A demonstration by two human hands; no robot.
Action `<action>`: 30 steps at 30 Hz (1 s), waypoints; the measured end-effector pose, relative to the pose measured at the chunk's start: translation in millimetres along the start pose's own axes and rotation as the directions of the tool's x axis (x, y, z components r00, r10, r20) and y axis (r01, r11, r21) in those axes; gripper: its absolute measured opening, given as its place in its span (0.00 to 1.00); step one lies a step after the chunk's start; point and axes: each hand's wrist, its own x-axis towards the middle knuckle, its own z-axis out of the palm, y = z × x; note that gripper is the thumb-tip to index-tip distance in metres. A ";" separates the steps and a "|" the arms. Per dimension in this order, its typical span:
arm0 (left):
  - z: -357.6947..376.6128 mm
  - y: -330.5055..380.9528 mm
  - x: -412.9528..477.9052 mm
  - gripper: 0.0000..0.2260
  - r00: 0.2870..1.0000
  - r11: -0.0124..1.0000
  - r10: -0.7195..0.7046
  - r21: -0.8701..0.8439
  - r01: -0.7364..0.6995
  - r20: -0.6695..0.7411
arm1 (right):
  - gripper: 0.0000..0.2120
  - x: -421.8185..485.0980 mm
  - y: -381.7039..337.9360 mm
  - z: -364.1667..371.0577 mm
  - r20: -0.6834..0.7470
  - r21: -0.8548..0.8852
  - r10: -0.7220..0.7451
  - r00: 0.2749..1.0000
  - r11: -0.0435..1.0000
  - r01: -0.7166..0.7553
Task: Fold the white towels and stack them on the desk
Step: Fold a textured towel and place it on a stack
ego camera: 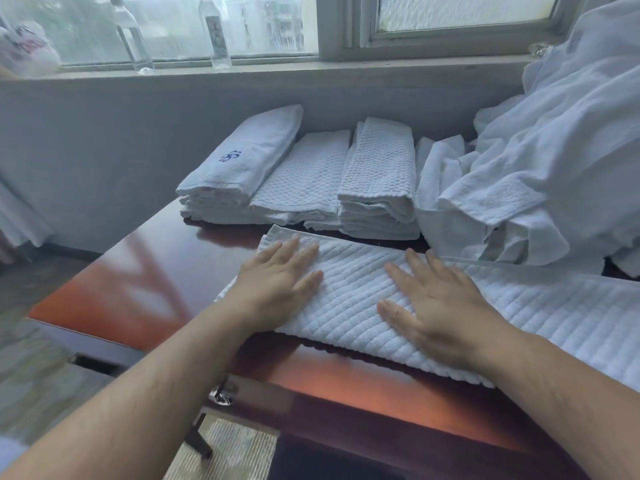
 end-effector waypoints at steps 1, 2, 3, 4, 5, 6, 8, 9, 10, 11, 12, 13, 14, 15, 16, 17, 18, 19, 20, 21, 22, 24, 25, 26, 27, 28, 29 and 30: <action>-1.6 1.4 2.1 0.26 0.996 0.993 -0.069 -0.096 0.063 -0.059 | 0.43 0.2 0.2 -0.1 0.000 -0.006 -0.003 1.000 1.000 0.003; -3.4 1.7 5.3 0.24 0.976 0.967 -0.175 -0.209 0.146 -0.131 | 0.42 0.5 0.0 -0.2 0.002 -0.012 -0.004 1.000 1.000 0.004; -5.6 0.4 8.9 0.23 0.939 0.926 -0.290 -0.301 0.228 -0.183 | 0.42 0.7 -0.6 0.0 0.002 -0.017 -0.005 1.000 1.000 0.005; -7.9 -1.5 11.7 0.23 0.904 0.896 -0.372 -0.337 0.290 -0.212 | 0.42 1.0 -1.2 0.1 0.002 -0.018 -0.004 1.000 1.000 0.004; -9.6 -4.3 13.5 0.23 0.881 0.881 -0.414 -0.347 0.323 -0.231 | 0.41 0.7 -1.5 -0.1 0.002 -0.017 -0.003 1.000 1.000 0.003; -10.2 -7.1 14.9 0.23 0.865 0.874 -0.428 -0.361 0.324 -0.260 | 0.41 0.7 -1.7 -0.5 0.003 -0.017 -0.002 1.000 1.000 0.002; -11.1 -11.2 14.8 0.22 0.841 0.875 -0.420 -0.399 0.275 -0.341 | 0.41 0.4 -1.5 -0.8 0.004 -0.017 -0.001 1.000 1.000 0.001; -11.5 -12.7 13.6 0.21 0.830 0.878 -0.410 -0.409 0.247 -0.379 | 0.41 0.1 -1.5 -0.9 0.004 -0.014 0.000 1.000 1.000 0.000; -12.0 -14.0 12.2 0.20 0.820 0.885 -0.401 -0.404 0.232 -0.408 | 0.41 -0.2 -1.5 -0.9 0.004 -0.010 0.001 1.000 1.000 -0.001; -12.9 -15.6 10.3 0.19 0.814 0.897 -0.392 -0.376 0.234 -0.428 | 0.40 -0.6 -1.7 -0.7 0.004 -0.006 0.000 1.000 1.000 0.000; -14.0 -16.9 8.0 0.19 0.812 0.911 -0.381 -0.328 0.250 -0.442 | 0.40 -1.0 -1.9 -0.4 0.001 -0.002 -0.001 1.000 1.000 0.001; -15.3 -18.4 5.4 0.20 0.813 0.924 -0.368 -0.274 0.267 -0.451 | 0.40 -1.0 -2.2 -0.4 -0.004 0.000 -0.001 1.000 1.000 0.001; -16.2 -19.7 2.9 0.20 0.817 0.934 -0.352 -0.228 0.276 -0.456 | 0.40 -0.8 -2.3 -0.7 -0.009 0.002 -0.001 1.000 1.000 0.002; -16.6 -20.7 0.7 0.20 0.824 0.941 -0.336 -0.195 0.276 -0.456 | 0.40 -0.6 -2.5 -1.2 -0.010 0.003 -0.002 1.000 1.000 0.002; -16.9 -21.1 -1.1 0.19 0.830 0.947 -0.321 -0.174 0.270 -0.456 | 0.40 -0.5 -2.8 -2.0 -0.008 0.005 -0.003 1.000 1.000 0.003; -17.4 -21.2 -3.0 0.19 0.831 0.950 -0.310 -0.169 0.261 -0.461 | 0.40 -0.6 -3.1 -3.1 -0.004 0.008 -0.004 1.000 1.000 0.004; -18.4 -21.3 -4.6 0.18 0.825 0.951 -0.308 -0.183 0.249 -0.473 | 0.40 -0.9 -3.5 -4.4 0.000 0.014 -0.006 1.000 1.000 0.006; -20.2 -21.5 -6.1 0.16 0.812 0.947 -0.315 -0.214 0.238 -0.491 | 0.40 -1.2 -3.6 -5.9 -0.001 0.021 -0.007 1.000 1.000 0.007; -22.6 -22.5 -6.8 0.15 0.798 0.940 -0.330 -0.251 0.230 -0.504 | 0.40 -1.1 -3.6 -7.6 -0.005 0.028 -0.009 1.000 1.000 0.009; -24.5 -23.9 -7.1 0.15 0.792 0.934 -0.343 -0.274 0.230 -0.505 | 0.40 -0.9 -3.6 -9.1 -0.009 0.032 -0.010 1.000 0.999 0.010; -25.5 -25.6 -6.7 0.15 0.796 0.931 -0.350 -0.273 0.241 -0.493 | 0.39 -0.7 -3.6 -10.4 -0.010 0.034 -0.012 1.000 0.999 0.012; -23.2 -28.1 -5.8 0.16 0.826 0.935 -0.352 -0.212 0.285 -0.440 | 0.38 -1.0 -3.7 -11.3 0.002 0.029 -0.020 1.000 0.999 0.020; -20.9 -28.5 -6.0 0.17 0.839 0.934 -0.356 -0.180 0.308 -0.411 | 0.38 -1.5 -3.6 -10.8 0.009 0.026 -0.028 1.000 0.999 0.027; -18.8 -27.9 -6.5 0.18 0.845 0.932 -0.364 -0.156 0.328 -0.391 | 0.38 -2.2 -3.3 -9.8 0.013 0.025 -0.035 0.999 0.999 0.034; -17.5 -26.6 -7.2 0.18 0.847 0.929 -0.370 -0.132 0.346 -0.383 | 0.38 -3.0 -2.7 -8.8 0.015 0.025 -0.040 0.999 0.999 0.039; -16.6 -25.1 -7.6 0.18 0.845 0.929 -0.364 -0.092 0.358 -0.392 | 0.38 -3.4 -1.8 -8.0 0.015 0.024 -0.043 0.999 0.999 0.043; -16.1 -22.8 -7.8 0.18 0.843 0.932 -0.339 -0.024 0.363 -0.417 | 0.38 -3.5 -0.8 -7.3 0.014 0.022 -0.045 0.999 0.999 0.045; -15.4 -19.2 -7.3 0.18 0.844 0.935 -0.291 0.052 0.351 -0.451 | 0.37 -3.3 -0.4 -6.8 0.014 0.020 -0.047 0.999 0.999 0.047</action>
